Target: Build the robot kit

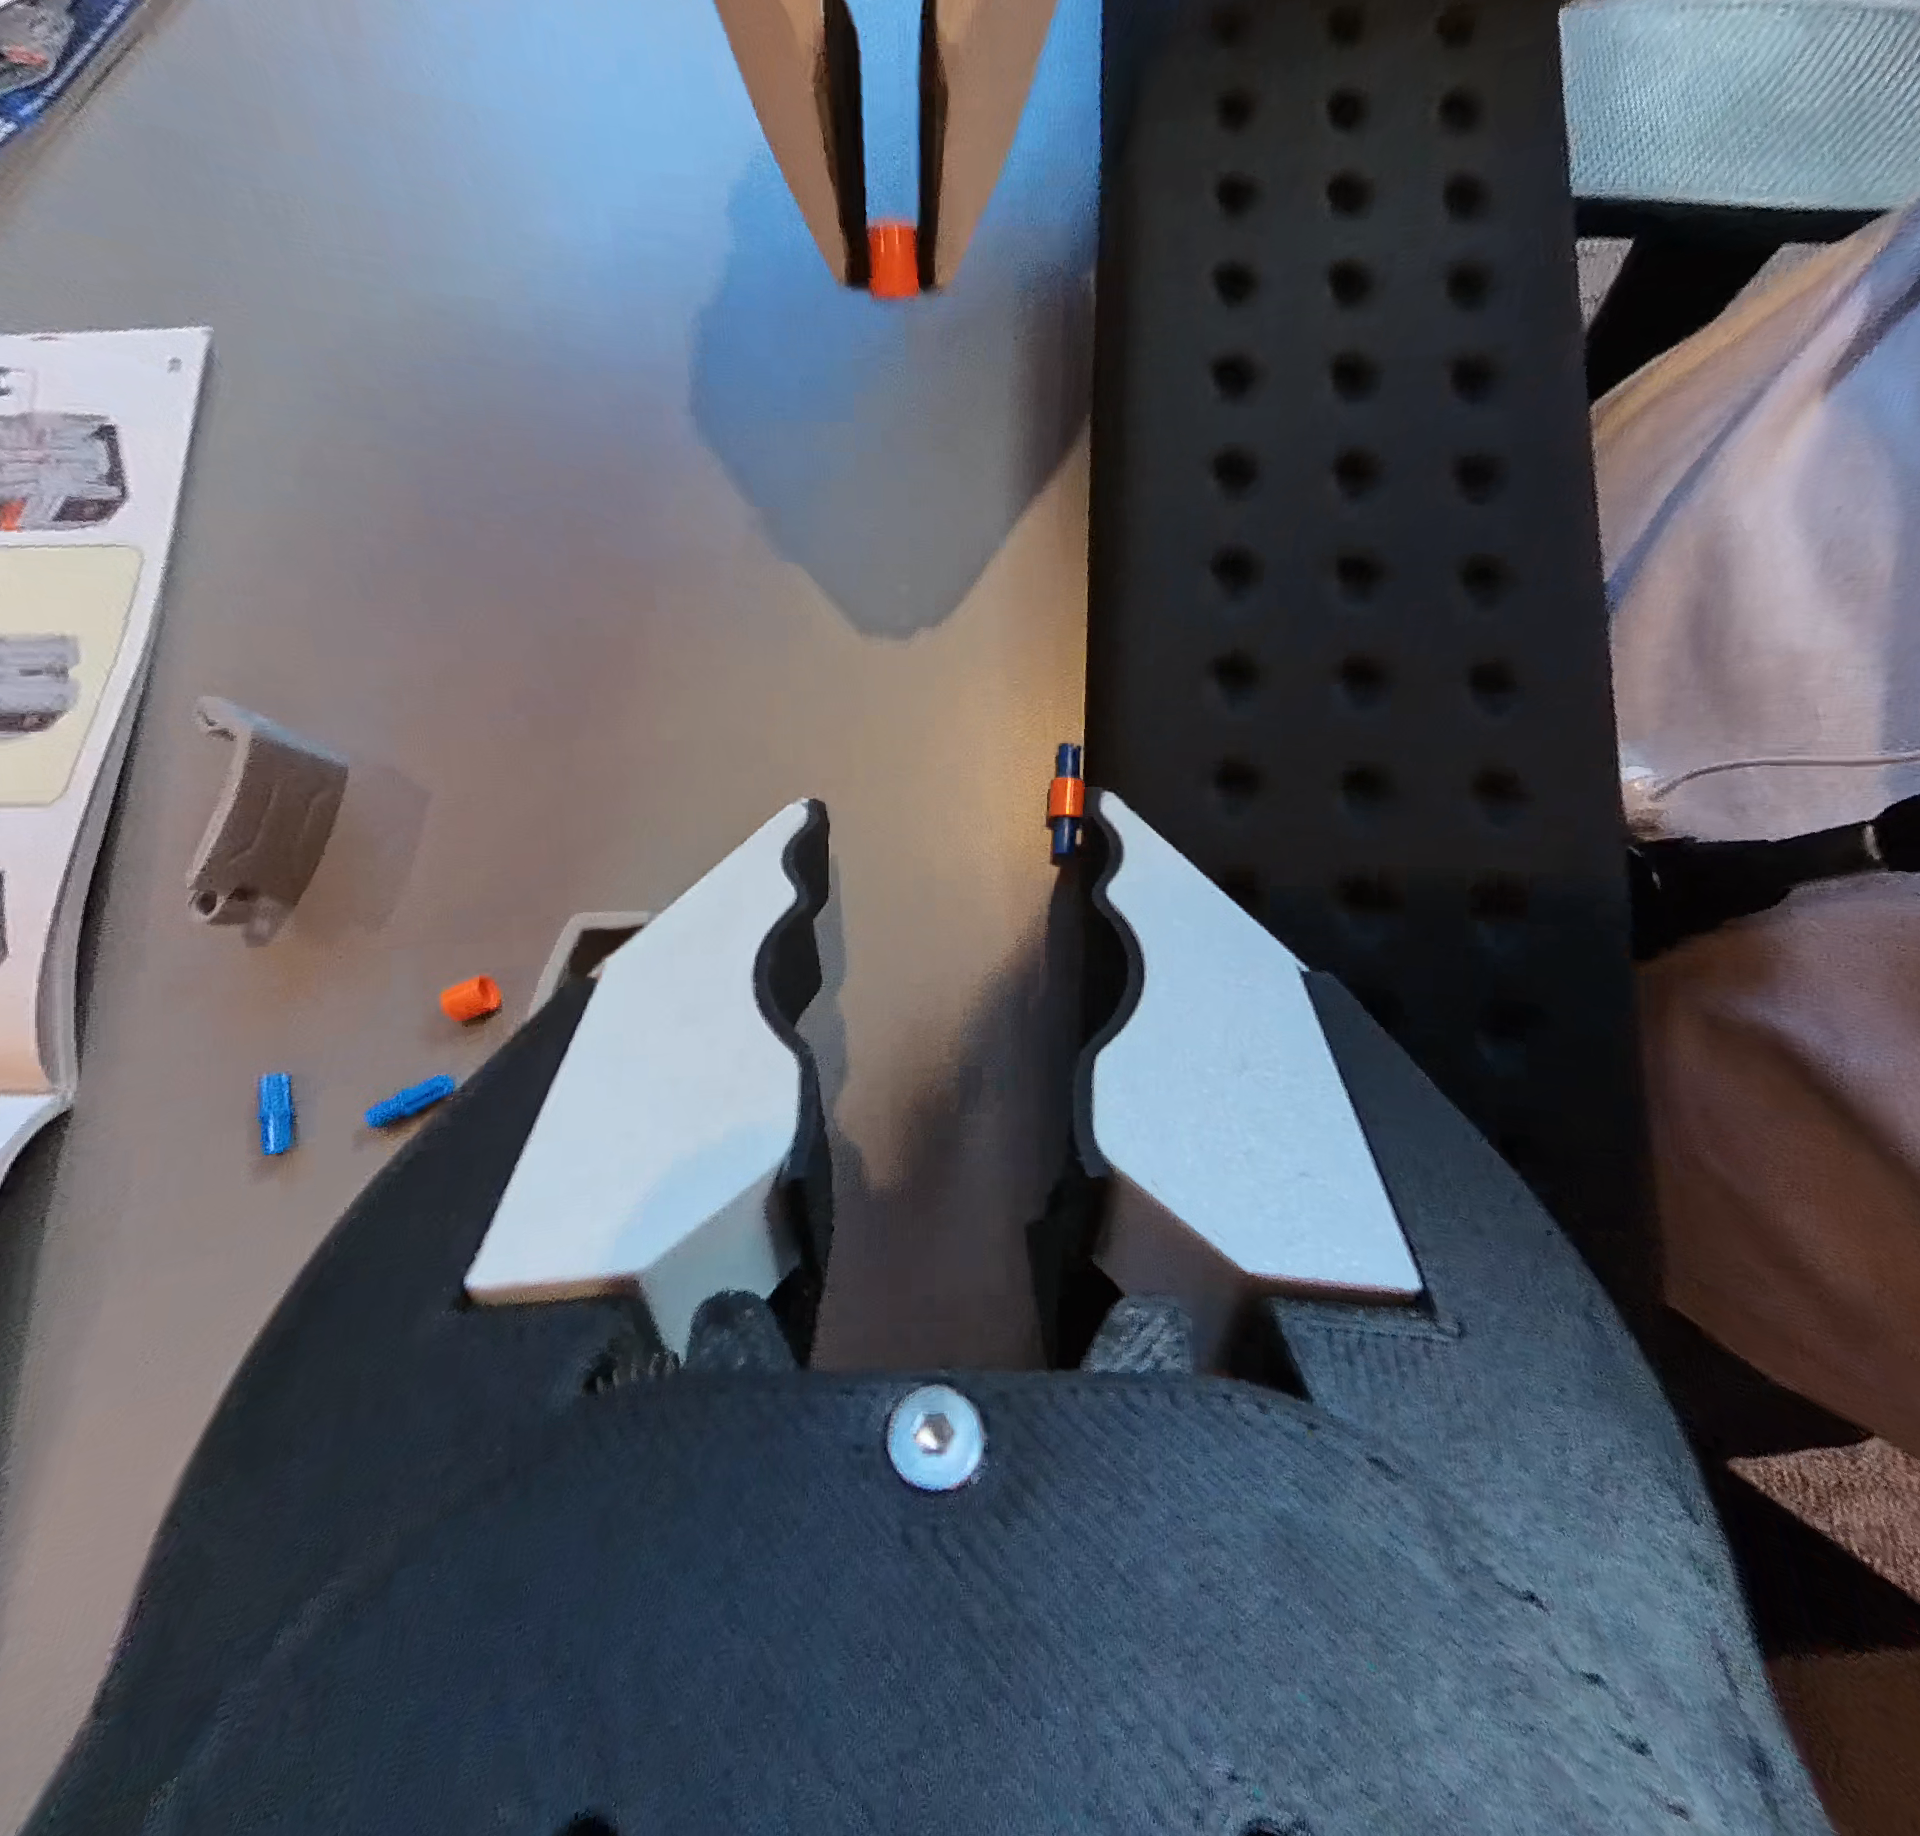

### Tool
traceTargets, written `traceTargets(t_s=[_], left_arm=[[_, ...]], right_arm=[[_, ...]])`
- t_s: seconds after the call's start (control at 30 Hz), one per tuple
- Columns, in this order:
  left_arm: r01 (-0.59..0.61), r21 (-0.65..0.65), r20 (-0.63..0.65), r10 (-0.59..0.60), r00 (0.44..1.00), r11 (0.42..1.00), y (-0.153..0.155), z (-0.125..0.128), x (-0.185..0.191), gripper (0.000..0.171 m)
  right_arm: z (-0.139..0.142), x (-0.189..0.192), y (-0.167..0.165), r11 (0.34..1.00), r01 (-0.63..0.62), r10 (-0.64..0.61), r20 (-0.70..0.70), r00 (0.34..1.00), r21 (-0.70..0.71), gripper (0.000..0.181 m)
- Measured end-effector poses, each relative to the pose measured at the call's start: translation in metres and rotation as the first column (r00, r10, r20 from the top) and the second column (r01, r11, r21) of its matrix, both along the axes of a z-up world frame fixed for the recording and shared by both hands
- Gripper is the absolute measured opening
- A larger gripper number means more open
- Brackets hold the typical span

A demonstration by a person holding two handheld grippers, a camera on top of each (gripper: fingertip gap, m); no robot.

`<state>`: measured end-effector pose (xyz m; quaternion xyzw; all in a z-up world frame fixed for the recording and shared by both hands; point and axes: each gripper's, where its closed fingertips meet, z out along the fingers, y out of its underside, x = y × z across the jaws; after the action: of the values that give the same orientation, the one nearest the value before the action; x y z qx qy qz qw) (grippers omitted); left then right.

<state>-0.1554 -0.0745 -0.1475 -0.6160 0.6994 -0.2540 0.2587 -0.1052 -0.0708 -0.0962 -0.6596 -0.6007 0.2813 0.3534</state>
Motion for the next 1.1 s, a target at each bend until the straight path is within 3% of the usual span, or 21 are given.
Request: traceTargets(t_s=[0.23, 0.43, 0.6, 0.83, 1.1], left_arm=[[0.053, 0.019, -0.061, -0.052, 0.997, 0.998, 0.005, -0.010, 0.009, 0.051], [-0.065, 0.048, -0.079, 0.069, 0.994, 0.997, 0.030, -0.014, 0.009, 0.044], [0.003, -0.062, 0.001, -0.003, 1.000, 0.998, 0.009, -0.003, 0.008, 0.035], [0.023, -0.026, -0.058, -0.024, 0.998, 0.999, 0.010, -0.016, 0.011, 0.024], [0.040, -0.032, -0.032, -0.041, 0.999, 0.999, 0.010, -0.017, 0.016, 0.020]], right_arm=[[0.012, 0.014, -0.006, 0.999, 0.038, -0.037, -0.054, 0.998, 0.015, 0.006], [0.017, 0.014, -0.010, 0.999, 0.033, -0.030, -0.111, 0.993, 0.019, 0.006], [0.013, 0.017, -0.011, 0.999, 0.039, -0.037, -0.139, 0.990, 0.012, 0.006], [0.013, 0.022, -0.010, 0.999, 0.047, -0.045, -0.164, 0.985, 0.010, 0.006], [0.012, 0.024, -0.011, 0.999, 0.045, -0.043, -0.176, 0.984, 0.004, 0.006]])
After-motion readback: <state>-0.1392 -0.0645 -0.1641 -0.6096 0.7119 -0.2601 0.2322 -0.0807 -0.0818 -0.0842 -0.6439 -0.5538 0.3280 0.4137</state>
